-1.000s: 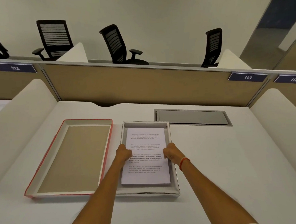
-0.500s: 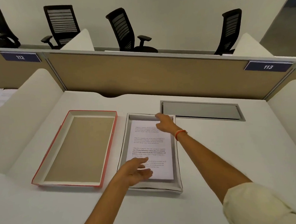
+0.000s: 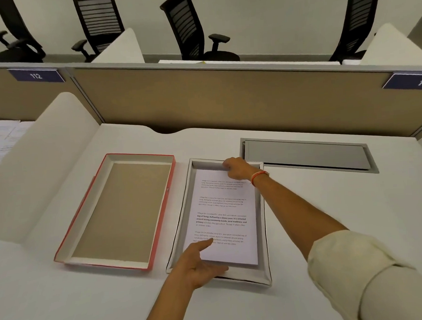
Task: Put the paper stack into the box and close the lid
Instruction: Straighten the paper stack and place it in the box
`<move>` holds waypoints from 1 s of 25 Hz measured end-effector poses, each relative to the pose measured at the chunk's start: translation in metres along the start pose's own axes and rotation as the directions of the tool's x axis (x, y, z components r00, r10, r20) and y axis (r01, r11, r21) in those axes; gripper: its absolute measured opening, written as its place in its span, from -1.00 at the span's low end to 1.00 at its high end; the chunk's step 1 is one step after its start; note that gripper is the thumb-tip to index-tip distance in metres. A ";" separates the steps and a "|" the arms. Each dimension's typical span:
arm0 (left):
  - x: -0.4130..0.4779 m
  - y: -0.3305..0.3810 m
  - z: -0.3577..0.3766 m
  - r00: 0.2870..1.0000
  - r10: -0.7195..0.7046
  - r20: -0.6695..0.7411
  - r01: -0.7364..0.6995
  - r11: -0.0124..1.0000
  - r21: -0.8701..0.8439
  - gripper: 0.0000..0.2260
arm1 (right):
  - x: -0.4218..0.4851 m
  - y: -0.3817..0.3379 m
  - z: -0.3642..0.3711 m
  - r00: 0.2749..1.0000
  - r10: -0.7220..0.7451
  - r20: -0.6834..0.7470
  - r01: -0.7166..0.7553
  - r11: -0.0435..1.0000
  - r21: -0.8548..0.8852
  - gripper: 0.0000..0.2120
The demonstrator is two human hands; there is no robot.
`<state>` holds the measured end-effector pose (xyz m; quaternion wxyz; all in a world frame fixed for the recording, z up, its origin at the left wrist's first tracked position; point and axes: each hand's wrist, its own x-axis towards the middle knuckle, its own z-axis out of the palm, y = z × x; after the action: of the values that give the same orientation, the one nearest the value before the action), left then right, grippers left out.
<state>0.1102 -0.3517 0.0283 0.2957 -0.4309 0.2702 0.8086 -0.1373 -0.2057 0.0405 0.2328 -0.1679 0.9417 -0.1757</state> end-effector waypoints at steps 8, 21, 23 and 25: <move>0.016 0.004 -0.002 0.995 -0.047 -0.084 0.046 0.999 -0.021 -0.64 | 0.016 0.012 0.001 0.997 -0.040 0.063 0.040 0.999 -0.001 -0.87; 0.023 0.009 -0.006 0.993 -0.085 -0.084 0.085 0.996 -0.009 -0.60 | 0.015 0.013 0.004 0.998 -0.044 0.055 0.043 0.999 0.013 -0.70; 0.023 0.008 -0.008 0.993 -0.090 -0.077 0.090 0.996 0.004 -0.56 | 0.014 0.012 0.004 0.997 -0.047 0.059 0.046 0.999 0.010 -0.71; 0.021 0.008 -0.009 0.992 -0.099 -0.073 0.102 0.994 0.044 -0.52 | 0.014 0.011 0.003 0.997 -0.044 0.067 0.043 0.999 0.010 -0.71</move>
<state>0.0999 -0.3579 0.0072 0.3366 -0.4650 0.2776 0.7703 -0.1504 -0.2020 0.0282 0.2613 -0.1932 0.9287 -0.1788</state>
